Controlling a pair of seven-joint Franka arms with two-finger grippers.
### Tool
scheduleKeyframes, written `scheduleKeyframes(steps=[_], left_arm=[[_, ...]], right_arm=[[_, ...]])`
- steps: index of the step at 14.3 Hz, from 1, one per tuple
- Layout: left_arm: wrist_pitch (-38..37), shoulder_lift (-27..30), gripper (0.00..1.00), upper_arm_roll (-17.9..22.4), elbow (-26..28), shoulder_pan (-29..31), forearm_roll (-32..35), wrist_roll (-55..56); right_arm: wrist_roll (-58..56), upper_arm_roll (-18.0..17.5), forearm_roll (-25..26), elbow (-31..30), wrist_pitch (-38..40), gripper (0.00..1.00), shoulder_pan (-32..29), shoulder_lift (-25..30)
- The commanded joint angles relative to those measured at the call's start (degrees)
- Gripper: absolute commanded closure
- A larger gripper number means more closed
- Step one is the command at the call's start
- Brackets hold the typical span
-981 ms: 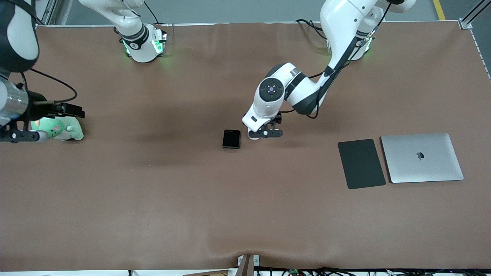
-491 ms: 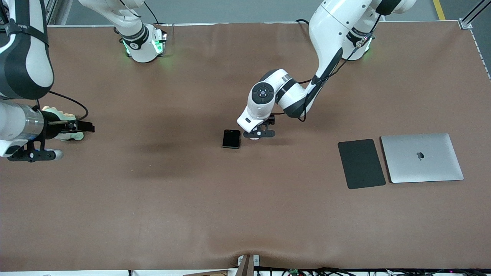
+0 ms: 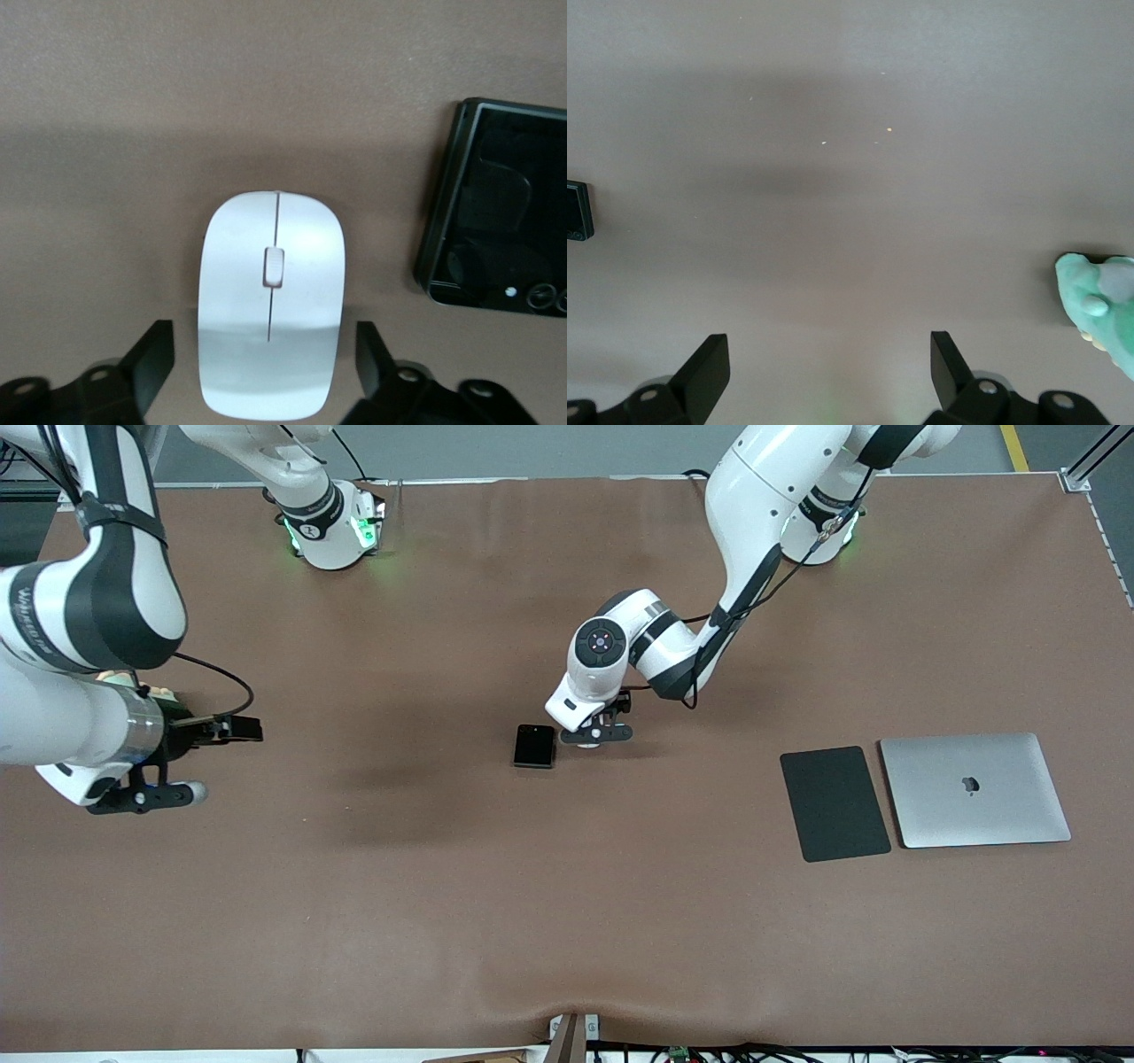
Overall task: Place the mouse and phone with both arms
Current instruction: 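Grasp the white mouse with the left gripper while the right gripper reaches the phone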
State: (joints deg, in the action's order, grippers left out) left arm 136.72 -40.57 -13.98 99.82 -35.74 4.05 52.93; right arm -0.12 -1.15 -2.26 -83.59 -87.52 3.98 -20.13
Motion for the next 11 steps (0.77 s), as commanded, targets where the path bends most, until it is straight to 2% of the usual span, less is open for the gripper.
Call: scheduleKeyframes(steps=[1, 7, 11], left_arm=[[1.10, -1.71, 0.18, 0.71, -1.64, -1.09, 1.84, 3.22], [1.62, -1.53, 0.47, 0.80, -1.65, -0.83, 2.36, 4.63], [1.19, -0.40, 0.54, 1.41, -1.73, -0.04, 2.71, 4.20]], right_arm=[[5.46, 0.10, -0.90, -0.78, -0.72, 0.00, 2.34, -0.35], [12.24, 0.10, -2.65, -7.02, -9.86, 0.00, 9.19, -0.35], [16.11, 0.10, -4.50, -7.29, -11.87, 0.00, 12.53, -2.45]])
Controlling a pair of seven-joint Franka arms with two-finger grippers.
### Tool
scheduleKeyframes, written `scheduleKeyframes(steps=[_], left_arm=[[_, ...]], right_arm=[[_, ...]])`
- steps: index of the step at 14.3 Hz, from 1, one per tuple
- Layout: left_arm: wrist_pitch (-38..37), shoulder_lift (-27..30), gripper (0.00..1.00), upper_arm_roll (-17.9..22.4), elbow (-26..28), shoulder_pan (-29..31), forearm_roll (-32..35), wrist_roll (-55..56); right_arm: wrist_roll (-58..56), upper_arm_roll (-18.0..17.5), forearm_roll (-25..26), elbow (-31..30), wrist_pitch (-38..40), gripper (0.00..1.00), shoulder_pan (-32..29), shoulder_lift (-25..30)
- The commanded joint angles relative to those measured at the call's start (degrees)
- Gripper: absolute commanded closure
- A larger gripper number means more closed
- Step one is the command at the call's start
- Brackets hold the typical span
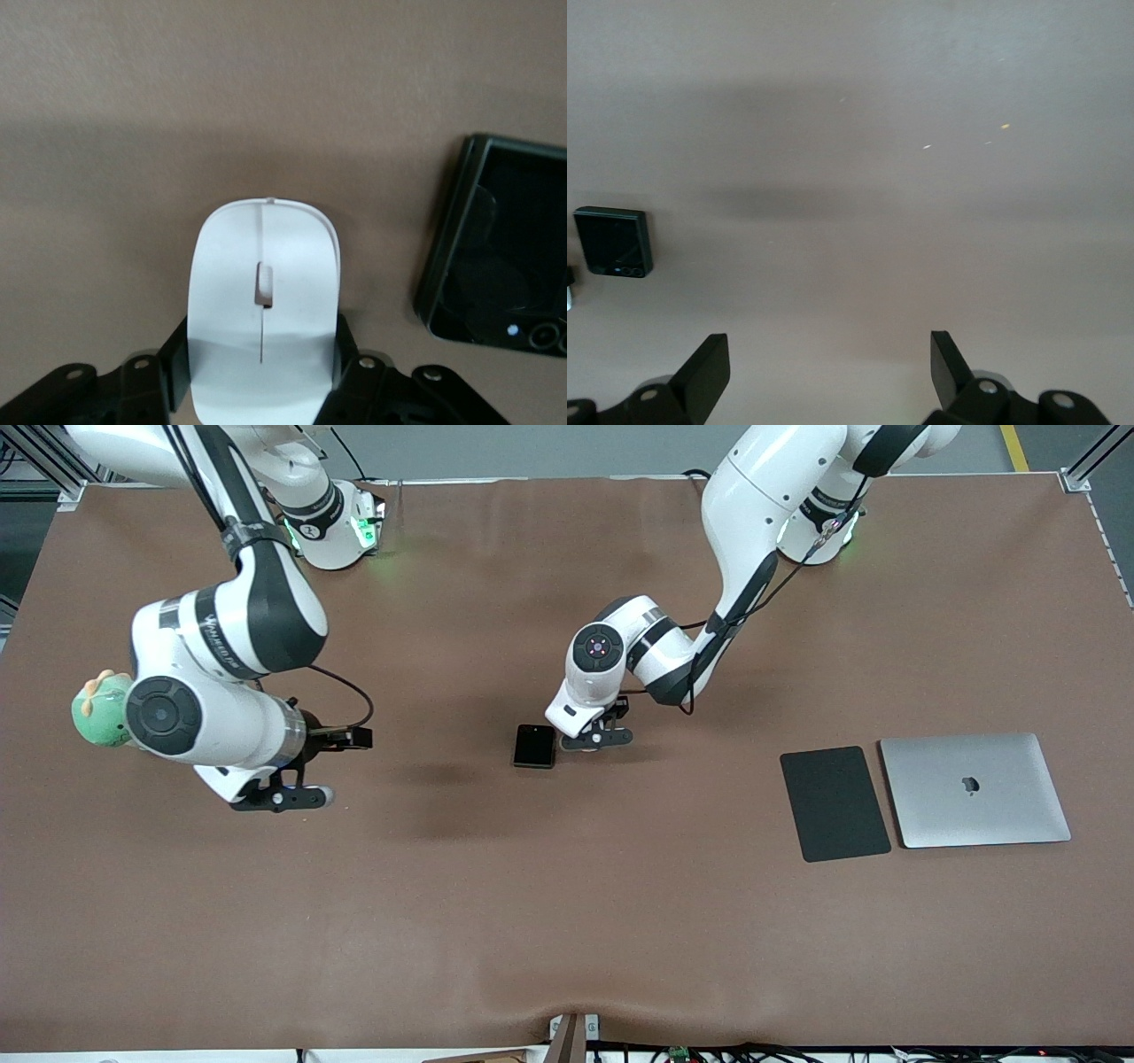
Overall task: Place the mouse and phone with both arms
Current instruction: 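Carry the mouse toward the mouse pad while the right gripper grasps the phone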
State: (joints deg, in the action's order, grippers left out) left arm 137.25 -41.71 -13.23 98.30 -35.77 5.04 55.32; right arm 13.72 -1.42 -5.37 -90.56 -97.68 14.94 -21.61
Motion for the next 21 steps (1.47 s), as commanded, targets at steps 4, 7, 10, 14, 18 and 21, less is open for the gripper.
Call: scheduleKeyframes(steps=[4, 7, 10, 14, 18, 21], left_arm=[[-0.83, 3.64, 0.53, 2.50, -0.21, 1.58, 2.96, 1.11], [-2.32, 6.72, 0.53, 2.42, -0.21, 5.70, 3.49, -2.40], [-5.48, 9.79, 0.53, 2.33, -0.21, 11.41, 3.49, -9.50], [-7.26, 11.12, 0.53, 2.06, 0.14, 20.81, 3.49, -21.20], [-7.61, 10.42, 0.53, 2.24, 0.75, 28.20, 3.49, -28.85], [-7.61, 9.37, 0.52, 2.33, 0.93, 32.86, 3.49, -32.37]], right_arm=[[7.00, 0.37, -3.24, -0.32, -4.87, 0.00, 5.79, -3.17], [9.30, 0.46, -3.15, -0.32, -8.65, 0.00, 9.49, -5.37], [9.57, 0.46, -4.64, -0.32, -11.55, 0.00, 11.42, -7.30], [14.84, 0.46, -4.91, -0.32, -16.83, 0.00, 14.76, -10.81], [16.41, 0.37, -5.00, -0.23, -22.10, 0.00, 17.49, -13.98], [17.47, 0.46, -5.00, -0.14, -26.23, 0.00, 19.33, -16.70]])
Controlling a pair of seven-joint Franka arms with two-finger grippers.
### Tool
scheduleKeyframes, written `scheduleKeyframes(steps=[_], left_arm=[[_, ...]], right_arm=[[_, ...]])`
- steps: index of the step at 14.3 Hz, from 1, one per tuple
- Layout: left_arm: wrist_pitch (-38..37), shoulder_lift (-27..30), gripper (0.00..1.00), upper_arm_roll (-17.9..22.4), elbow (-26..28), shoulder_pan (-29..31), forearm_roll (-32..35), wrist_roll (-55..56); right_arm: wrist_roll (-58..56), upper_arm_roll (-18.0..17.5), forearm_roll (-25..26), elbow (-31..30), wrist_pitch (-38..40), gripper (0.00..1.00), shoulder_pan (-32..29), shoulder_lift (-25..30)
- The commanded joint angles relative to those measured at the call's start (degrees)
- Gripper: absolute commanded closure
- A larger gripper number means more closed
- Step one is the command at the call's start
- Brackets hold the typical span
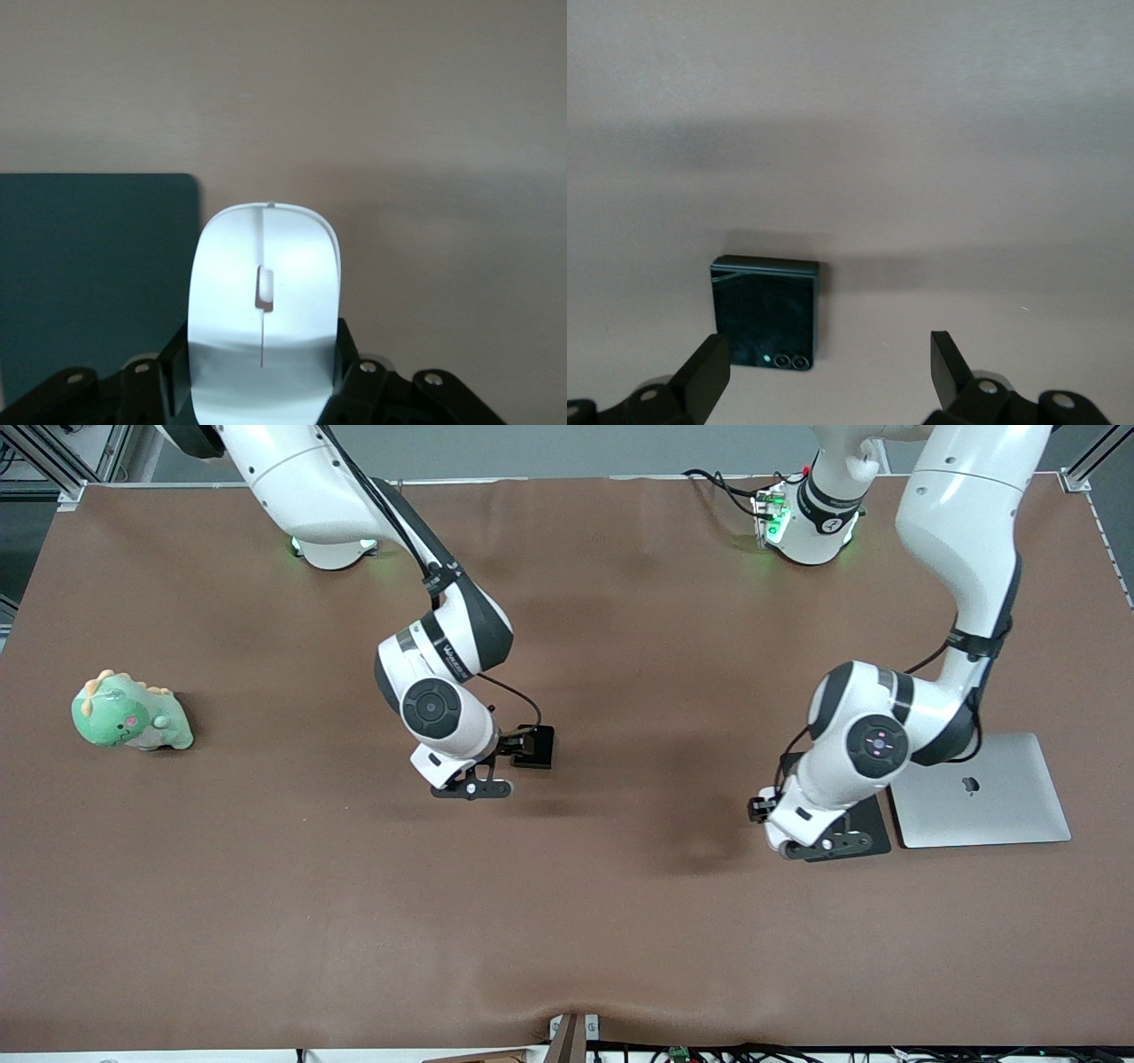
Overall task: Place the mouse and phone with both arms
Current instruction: 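Carry the mouse toward the mouse pad while the right gripper grasps the phone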
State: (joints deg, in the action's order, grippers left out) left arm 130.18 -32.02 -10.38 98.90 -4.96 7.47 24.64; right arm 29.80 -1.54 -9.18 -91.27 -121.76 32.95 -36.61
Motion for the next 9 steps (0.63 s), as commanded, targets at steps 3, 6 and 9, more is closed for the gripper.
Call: scheduleKeyframes(steps=[3, 6, 9], left_arm=[[-0.46, -1.90, 0.52, -0.52, 0.33, 5.30, 2.88, -2.75], [-0.11, -2.79, 0.50, -0.52, 1.29, 6.54, 4.21, -2.75], [0.16, -2.53, 0.50, -0.52, 3.13, 8.12, 4.30, -4.06]], right_arm=[[4.03, 0.57, -1.10, 0.65, -4.27, 0.00, 2.64, -3.37], [4.47, 0.57, -1.10, 0.65, -5.33, 0.00, 3.43, -4.25], [7.28, 0.57, -1.01, 0.74, -6.99, 0.00, 5.10, -5.92]])
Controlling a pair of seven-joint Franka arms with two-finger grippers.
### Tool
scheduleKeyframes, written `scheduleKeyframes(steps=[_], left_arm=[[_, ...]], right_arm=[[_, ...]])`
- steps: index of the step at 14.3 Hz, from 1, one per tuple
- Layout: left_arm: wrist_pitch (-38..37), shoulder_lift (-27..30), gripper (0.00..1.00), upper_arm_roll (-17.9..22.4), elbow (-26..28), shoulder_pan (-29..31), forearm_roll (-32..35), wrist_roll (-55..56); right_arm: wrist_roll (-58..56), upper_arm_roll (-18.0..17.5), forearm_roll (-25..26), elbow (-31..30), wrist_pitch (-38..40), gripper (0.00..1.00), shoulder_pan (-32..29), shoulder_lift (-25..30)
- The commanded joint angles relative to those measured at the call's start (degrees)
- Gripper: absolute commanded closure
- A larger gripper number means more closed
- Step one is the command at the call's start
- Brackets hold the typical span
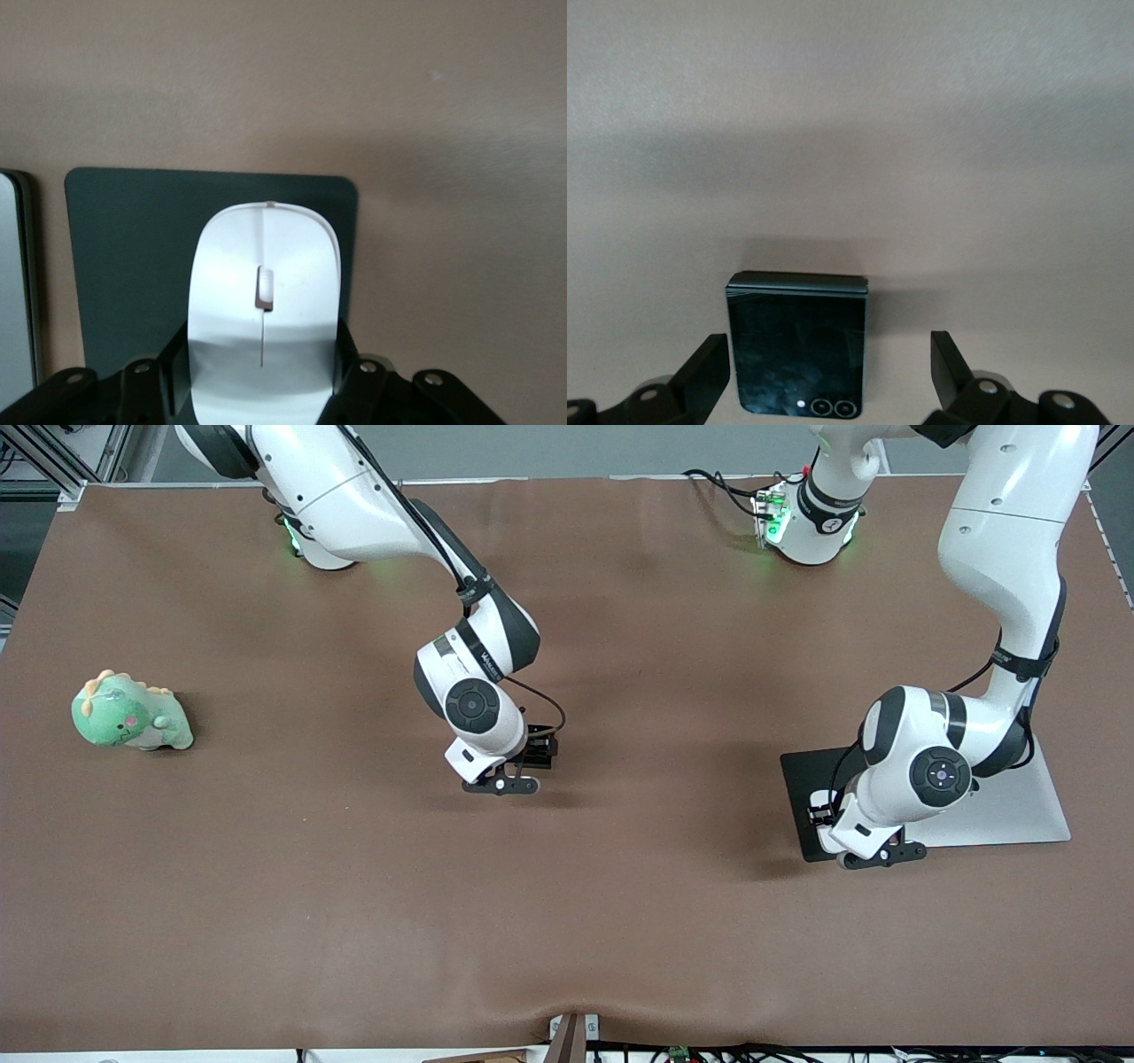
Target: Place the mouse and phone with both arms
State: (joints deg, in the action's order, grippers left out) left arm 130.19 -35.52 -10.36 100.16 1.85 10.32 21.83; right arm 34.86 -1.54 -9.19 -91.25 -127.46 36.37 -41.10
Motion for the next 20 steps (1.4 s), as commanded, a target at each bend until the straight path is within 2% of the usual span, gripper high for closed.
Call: scheduleKeyframes(steps=[1, 10, 11, 12, 13, 14, 15, 19, 20], left_arm=[[0.42, 1.33, 0.50, -0.54, 2.84, 1.83, 1.46, -2.31], [5.34, 1.16, 0.44, -0.72, 6.54, 3.33, 1.54, -4.34], [5.34, 1.16, 0.41, -0.72, 6.62, 3.42, 1.46, -4.43], [5.34, 1.16, 0.41, -0.72, 6.71, 3.42, 1.46, -4.34], [5.34, 1.16, 0.41, -0.72, 6.80, 3.42, 1.46, -4.51], [5.34, 1.16, 0.40, -0.72, 6.89, 3.42, 1.46, -4.51], [5.34, 1.16, 0.36, -0.72, 6.89, 3.42, 1.46, -4.51], [5.34, 0.98, 0.04, -0.63, 6.63, 3.42, 1.46, -4.51], [5.34, 0.98, 0.00, -0.63, 6.62, 3.42, 1.46, -4.51]], right_arm=[[2.76, 0.58, -1.00, 0.63, -1.82, 0.00, 1.86, -1.61], [4.70, 0.75, 0.49, 0.98, -4.02, 0.00, 3.79, -3.81], [4.70, 0.66, 1.19, 0.99, -3.85, 0.32, 3.88, -3.81], [4.43, 0.84, 1.81, 0.99, -3.76, 0.55, 4.32, -3.81], [4.43, 0.84, 3.20, 1.16, -3.32, 0.84, 4.32, -3.81], [4.43, 0.84, 3.74, 1.60, -2.97, 1.00, 3.97, -3.72], [4.43, 0.84, 3.74, 2.21, -1.23, 1.00, 3.71, -3.55], [4.78, 1.02, 3.66, 4.59, 7.48, 1.00, 1.70, -1.97], [4.78, 0.93, 3.57, 4.41, 9.06, 1.00, 0.73, -1.00]])
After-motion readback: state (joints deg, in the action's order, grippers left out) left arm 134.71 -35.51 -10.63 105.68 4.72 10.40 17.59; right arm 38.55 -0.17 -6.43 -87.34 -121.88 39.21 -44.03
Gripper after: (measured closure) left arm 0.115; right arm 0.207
